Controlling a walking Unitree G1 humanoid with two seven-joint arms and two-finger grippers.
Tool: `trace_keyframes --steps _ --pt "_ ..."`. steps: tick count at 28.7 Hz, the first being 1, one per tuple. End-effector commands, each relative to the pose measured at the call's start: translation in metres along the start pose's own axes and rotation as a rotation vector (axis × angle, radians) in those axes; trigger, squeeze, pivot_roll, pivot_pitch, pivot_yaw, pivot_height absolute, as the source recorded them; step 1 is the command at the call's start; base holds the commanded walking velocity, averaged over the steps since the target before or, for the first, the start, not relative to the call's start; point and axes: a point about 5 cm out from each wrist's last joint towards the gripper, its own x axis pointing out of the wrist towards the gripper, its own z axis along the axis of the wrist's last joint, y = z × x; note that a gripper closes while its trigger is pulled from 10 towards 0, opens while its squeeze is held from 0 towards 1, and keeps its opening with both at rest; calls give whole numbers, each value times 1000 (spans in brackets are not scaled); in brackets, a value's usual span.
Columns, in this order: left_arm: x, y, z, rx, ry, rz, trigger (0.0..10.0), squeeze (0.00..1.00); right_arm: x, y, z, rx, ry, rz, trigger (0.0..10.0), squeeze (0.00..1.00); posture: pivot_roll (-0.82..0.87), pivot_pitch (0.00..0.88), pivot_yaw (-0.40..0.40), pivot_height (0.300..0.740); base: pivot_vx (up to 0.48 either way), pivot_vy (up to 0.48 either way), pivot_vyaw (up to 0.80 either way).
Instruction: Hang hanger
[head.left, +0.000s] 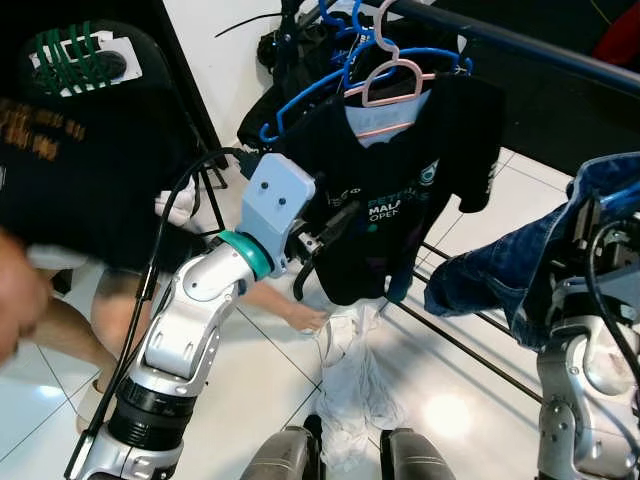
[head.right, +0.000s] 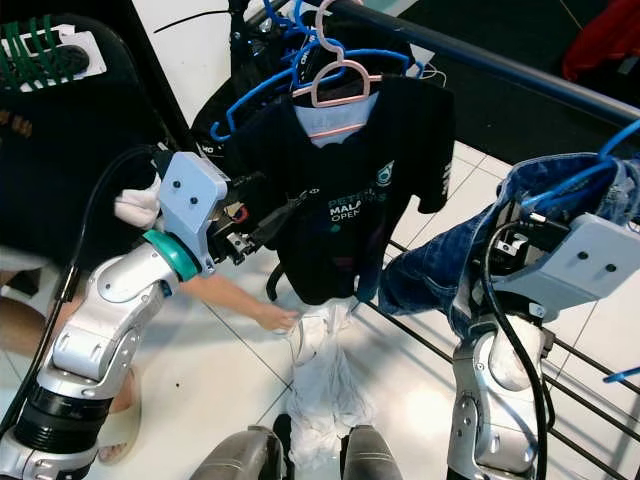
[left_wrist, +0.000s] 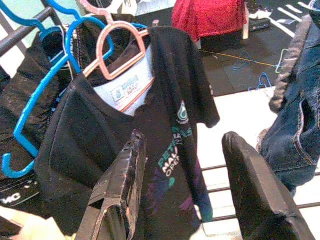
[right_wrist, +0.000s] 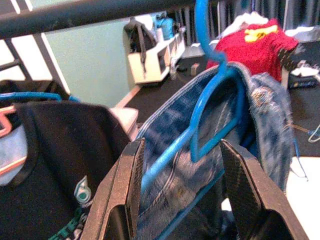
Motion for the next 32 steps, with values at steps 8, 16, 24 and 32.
trace_keyframes --steps 8,16,24,32 --pt "-3 0 -3 7 10 12 10000 0 36 -4 -2 21 -5 46 10000 0 -77 93 160 740 0 0 0" --pt "-5 2 -3 7 11 28 10000 0 48 -11 -3 39 12 37 10000 0 -73 98 154 740 0 0 0" --pt "-4 0 -3 1 11 16 10000 0 46 -20 -7 0 22 19 10000 0 -81 104 162 740 0 0 0" --pt "0 -2 -2 -87 0 34 10000 0 37 -21 -19 -33 71 22 10000 0 -92 117 138 740 0 0 0"
